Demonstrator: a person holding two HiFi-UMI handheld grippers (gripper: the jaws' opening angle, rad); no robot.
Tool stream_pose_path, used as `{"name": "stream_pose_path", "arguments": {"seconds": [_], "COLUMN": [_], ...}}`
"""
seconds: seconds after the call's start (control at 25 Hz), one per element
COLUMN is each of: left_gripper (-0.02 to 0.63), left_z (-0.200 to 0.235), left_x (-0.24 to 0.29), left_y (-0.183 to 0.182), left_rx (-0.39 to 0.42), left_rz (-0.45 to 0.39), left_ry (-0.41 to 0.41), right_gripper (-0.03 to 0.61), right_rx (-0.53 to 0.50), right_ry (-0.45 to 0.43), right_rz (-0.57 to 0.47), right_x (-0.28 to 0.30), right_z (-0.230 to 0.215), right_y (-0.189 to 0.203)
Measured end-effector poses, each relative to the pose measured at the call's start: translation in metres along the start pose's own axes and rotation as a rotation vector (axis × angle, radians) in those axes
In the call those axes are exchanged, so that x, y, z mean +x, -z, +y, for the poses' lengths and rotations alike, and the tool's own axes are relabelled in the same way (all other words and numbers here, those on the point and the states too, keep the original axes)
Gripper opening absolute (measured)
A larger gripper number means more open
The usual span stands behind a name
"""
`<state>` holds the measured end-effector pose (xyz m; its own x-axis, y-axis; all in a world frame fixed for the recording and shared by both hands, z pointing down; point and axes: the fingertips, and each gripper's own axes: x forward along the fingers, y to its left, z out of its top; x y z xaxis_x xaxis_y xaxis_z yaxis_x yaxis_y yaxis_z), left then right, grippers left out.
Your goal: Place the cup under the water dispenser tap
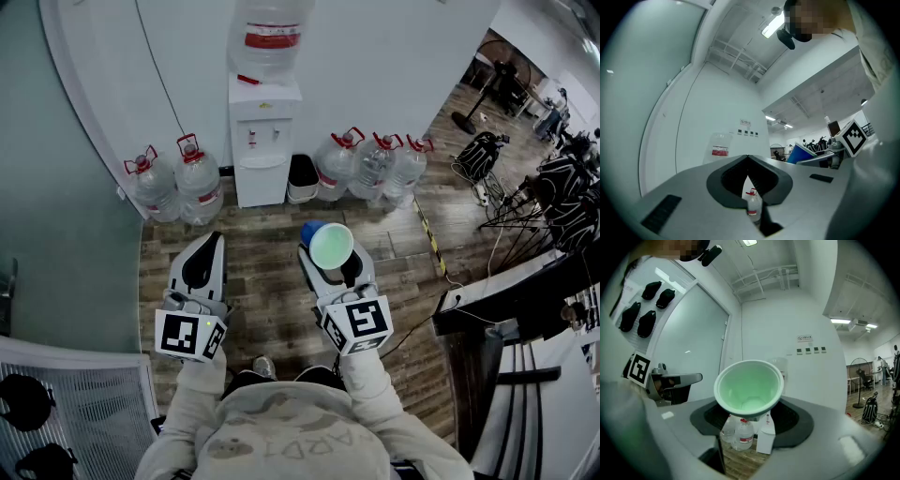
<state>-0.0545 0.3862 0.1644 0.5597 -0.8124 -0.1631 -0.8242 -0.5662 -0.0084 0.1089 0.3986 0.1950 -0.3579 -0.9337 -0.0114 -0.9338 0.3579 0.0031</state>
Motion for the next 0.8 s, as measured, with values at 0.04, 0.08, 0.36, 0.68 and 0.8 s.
{"name": "stream_pose_path", "arguments": {"seconds": [0.04, 0.08, 0.36, 0.68, 0.8], "left_gripper": [0.006, 0.006, 0.006, 0.006, 0.006], "left_z": [-0.002, -0.005, -0.011, 0.002, 0.005], "left_x": [-0.001, -0.001, -0.003, -0.006, -0.008], "left_y": [0.000, 0.000, -0.004, -0.005, -0.003], "left_rx": [0.001, 0.001, 0.002, 0.007, 0.008], "left_rz": [0.001, 0.002, -0.001, -0.004, 0.000], "left_ry": [0.002, 0.004, 0.004, 0.004, 0.012], "right_gripper": [0.281, 0.281, 0.281, 0.281, 0.281], "right_rx": [0.000, 0.000, -0.007, 0.004, 0.008], "right_ry": [-0.001, -0.001, -0.014, -0.013, -0.010], "right_rz": [0.000, 0.000, -0.005, -0.015, -0.013], "right_x": [-0.002, -0.003, -0.008, 0.001, 0.002], "right_z": [0.000, 0.000, 0.001, 0.010, 0.016], "right_y": [0.000, -0.001, -0.005, -0.005, -0.001]}}
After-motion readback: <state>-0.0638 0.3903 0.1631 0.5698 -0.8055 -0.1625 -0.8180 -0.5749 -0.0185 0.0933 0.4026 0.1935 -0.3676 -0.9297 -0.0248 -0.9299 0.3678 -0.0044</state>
